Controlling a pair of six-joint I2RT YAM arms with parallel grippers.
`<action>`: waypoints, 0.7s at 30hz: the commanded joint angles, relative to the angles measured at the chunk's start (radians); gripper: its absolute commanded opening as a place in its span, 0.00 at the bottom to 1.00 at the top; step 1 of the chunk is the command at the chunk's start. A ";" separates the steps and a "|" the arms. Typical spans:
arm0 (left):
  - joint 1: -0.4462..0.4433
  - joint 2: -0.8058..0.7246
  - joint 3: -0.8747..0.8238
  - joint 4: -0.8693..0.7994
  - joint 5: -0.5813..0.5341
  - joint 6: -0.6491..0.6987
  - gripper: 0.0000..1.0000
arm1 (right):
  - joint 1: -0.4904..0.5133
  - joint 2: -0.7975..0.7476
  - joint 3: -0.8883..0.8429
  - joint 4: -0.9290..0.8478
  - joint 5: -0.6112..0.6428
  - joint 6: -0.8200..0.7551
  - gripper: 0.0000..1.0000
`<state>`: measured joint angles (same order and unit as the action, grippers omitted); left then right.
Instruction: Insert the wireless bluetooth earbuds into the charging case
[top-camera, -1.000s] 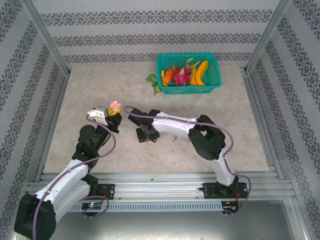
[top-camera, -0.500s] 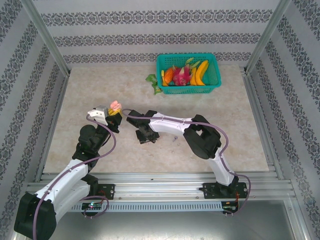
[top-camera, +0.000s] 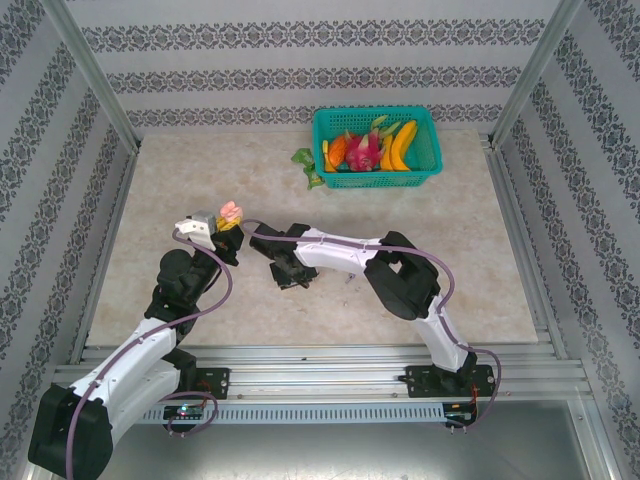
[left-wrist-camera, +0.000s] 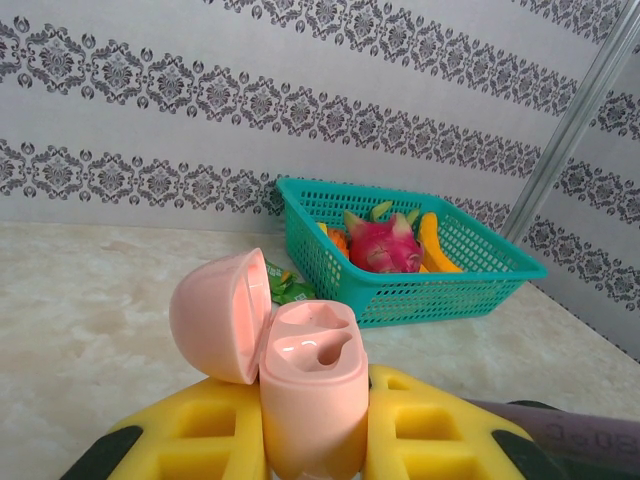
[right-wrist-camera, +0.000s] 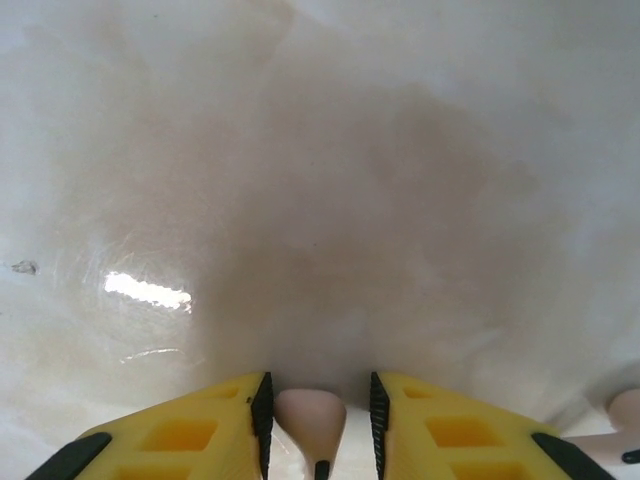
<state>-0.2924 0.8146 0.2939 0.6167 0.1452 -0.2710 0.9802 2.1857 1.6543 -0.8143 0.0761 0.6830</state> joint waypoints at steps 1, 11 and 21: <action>0.012 0.001 0.021 0.052 -0.001 -0.018 0.00 | 0.027 0.044 0.013 -0.057 0.002 0.011 0.32; 0.011 0.004 0.024 0.055 0.000 -0.020 0.00 | 0.034 0.049 0.018 -0.058 0.003 0.014 0.25; 0.011 0.010 0.026 0.058 0.000 -0.022 0.00 | 0.034 0.020 0.019 -0.054 0.015 0.010 0.19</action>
<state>-0.2920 0.8234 0.2947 0.6228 0.1345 -0.2722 0.9913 2.1925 1.6691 -0.8265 0.0879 0.6945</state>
